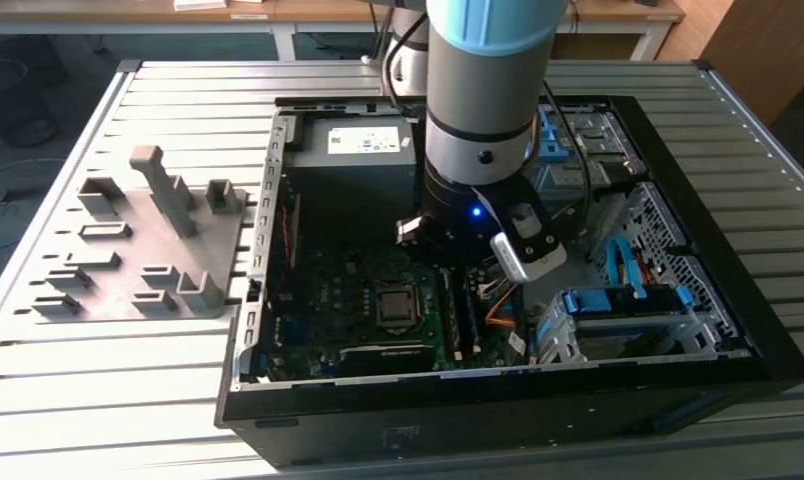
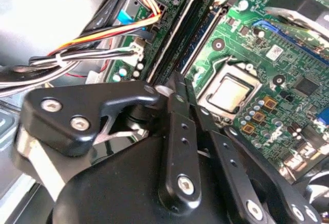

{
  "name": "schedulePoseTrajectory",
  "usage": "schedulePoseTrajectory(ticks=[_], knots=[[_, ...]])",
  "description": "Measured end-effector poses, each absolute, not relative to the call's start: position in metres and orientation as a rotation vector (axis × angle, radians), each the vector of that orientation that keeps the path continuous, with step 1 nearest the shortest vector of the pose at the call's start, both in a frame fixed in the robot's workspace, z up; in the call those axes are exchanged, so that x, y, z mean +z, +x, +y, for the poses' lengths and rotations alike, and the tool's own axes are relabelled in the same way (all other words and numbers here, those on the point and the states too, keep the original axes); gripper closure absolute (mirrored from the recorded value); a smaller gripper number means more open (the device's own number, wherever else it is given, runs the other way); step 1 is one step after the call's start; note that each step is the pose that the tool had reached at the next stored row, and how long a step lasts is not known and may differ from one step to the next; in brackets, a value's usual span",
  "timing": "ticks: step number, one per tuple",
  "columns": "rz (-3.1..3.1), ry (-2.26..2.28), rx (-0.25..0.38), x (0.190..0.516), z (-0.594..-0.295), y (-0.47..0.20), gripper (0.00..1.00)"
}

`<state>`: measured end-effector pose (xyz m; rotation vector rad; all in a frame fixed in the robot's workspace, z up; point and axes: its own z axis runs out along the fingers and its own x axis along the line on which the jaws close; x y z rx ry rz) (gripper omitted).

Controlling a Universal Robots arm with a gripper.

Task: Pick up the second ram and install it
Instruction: 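Insert the second ram into the second slot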

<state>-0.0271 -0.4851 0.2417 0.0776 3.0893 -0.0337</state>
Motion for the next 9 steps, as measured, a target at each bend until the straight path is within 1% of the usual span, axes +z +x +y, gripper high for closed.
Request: schedulePoseTrajectory(ticks=[1,2,6,9], knots=[[3.089,0.077,-0.042,0.2423,-0.4844,-0.0271,0.87],[3.089,0.077,-0.05,0.2429,-0.4837,-0.0271,0.9],[3.088,0.076,-0.083,0.2469,-0.4817,-0.027,0.9],[3.088,0.076,-0.08,0.2517,-0.4815,-0.0271,0.9]])
